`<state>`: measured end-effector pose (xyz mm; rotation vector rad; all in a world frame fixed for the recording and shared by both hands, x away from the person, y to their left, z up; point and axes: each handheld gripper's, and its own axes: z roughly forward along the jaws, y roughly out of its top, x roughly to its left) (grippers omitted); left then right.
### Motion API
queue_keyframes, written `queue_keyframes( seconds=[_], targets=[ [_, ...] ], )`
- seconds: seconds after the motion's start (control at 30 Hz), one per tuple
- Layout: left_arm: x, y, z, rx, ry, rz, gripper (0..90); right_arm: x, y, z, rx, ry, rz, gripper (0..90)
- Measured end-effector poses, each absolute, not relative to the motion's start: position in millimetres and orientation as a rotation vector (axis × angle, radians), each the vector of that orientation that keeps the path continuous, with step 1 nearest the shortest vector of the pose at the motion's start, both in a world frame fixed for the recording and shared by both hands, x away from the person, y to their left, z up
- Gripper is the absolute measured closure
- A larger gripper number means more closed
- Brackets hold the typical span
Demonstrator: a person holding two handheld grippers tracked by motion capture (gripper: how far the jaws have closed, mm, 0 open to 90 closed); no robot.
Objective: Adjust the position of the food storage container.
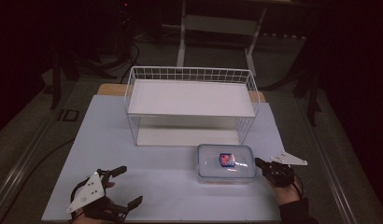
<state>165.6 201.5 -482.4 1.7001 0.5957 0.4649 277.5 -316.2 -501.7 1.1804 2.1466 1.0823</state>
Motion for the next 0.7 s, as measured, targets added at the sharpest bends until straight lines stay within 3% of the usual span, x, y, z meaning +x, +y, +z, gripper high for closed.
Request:
queue_keyframes(
  seconds=[0.37,0.43,0.7],
  targets=[
    [167,204,-479,1.640,0.625,0.442,0.0,284,-277,-504,1.169,2.204,1.185,90.0],
    [167,203,-480,1.674,0.612,0.486,0.0,286,-270,-504,1.170,2.219,1.206,90.0],
    [170,198,-485,1.695,0.616,0.441,0.0,289,-246,-501,1.097,2.257,1.208,90.0]
  ],
)
